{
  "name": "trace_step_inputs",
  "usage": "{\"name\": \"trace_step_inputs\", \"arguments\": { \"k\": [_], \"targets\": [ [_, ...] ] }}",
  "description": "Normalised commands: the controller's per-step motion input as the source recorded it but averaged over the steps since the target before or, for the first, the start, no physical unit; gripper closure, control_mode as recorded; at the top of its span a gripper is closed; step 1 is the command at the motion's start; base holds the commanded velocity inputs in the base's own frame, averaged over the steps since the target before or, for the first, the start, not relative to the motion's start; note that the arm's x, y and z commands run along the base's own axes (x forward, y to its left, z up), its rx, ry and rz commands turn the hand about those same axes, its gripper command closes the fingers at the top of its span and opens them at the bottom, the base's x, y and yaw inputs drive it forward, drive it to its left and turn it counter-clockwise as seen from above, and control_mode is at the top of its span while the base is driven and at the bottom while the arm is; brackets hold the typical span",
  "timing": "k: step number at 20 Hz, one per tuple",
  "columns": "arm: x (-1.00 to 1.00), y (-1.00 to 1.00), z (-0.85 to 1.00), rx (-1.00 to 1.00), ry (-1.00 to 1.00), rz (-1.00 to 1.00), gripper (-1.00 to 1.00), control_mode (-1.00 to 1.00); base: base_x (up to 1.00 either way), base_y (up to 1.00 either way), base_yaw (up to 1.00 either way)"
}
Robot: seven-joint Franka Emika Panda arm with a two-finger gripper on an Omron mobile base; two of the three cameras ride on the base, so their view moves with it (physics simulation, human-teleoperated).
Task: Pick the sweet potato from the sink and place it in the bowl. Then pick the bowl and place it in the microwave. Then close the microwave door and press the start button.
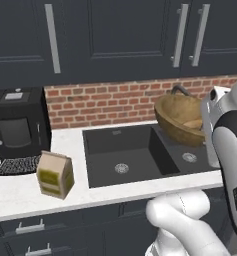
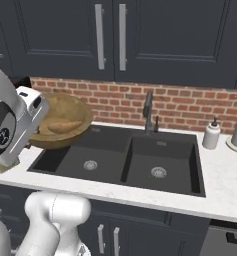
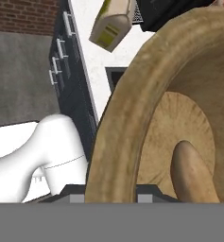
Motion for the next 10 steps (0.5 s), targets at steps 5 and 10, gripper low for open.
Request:
{"name": "trace_step_inputs", "arguments": {
  "k": [5, 10],
  "targets": [
    [0.00, 0.00, 0.00, 0.00, 0.00, 0.00, 1.00, 1.00, -0.64, -0.07, 0.02],
    [0.00, 0.00, 0.00, 0.00, 0.00, 0.00, 1.00, 1.00, -0.27, -0.47, -0.51]
  ]
}}
